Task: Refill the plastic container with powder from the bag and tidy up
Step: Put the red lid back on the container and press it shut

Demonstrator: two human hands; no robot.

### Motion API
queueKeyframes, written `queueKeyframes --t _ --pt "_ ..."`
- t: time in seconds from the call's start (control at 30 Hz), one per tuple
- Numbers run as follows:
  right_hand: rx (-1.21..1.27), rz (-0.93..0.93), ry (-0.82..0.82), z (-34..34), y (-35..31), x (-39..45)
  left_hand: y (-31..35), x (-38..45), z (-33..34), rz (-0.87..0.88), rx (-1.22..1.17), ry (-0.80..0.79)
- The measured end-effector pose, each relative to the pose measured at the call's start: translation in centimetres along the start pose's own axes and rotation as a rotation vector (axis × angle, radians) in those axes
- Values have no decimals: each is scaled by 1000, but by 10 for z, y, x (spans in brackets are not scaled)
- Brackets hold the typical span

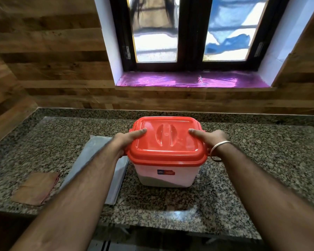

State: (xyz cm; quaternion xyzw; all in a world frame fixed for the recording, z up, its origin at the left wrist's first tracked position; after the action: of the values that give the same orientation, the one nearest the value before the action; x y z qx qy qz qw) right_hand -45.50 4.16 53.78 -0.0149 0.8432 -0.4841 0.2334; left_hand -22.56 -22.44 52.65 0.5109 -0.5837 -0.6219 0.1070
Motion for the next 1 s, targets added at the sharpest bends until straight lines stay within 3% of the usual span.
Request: queueKeyframes --t 0.07,0.13,0.27,0.5,0.57,0.63,0.73,1.0 --pt "-463 -210 200 -11 -29 -13 21 -6 -13 160 348 291" --pt "-743 -349 296 -2 -50 -28 44 -21 -7 323 775 508" --pt "-904 -472 380 15 -57 -44 56 -41 19 467 1043 618" --pt "-879 -557 375 14 -62 -58 51 -47 14 561 1095 613" --pt "-829 -690 364 16 -52 -66 46 -58 16 815 1025 571" --pt "-810 -834 291 24 -30 -75 32 -71 19 1023 939 429" --pt "-811 -931 237 36 2 -81 2 -69 24 1027 1010 289" --pt "-705 -1090 371 44 4 -57 -5 -44 32 1099 1007 356"
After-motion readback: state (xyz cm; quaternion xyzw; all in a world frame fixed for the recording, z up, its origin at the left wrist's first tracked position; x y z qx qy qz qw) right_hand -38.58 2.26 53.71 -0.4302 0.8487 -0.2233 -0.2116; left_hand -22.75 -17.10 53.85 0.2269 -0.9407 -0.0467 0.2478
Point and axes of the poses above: each hand's wrist, its own x-axis towards the middle knuckle, its own z-axis out of the palm, y = z × x, the point moved 6 cm from there along x, towards the middle knuckle, and after that the axes turned 4 degrees about y, right-handed, at the moved point
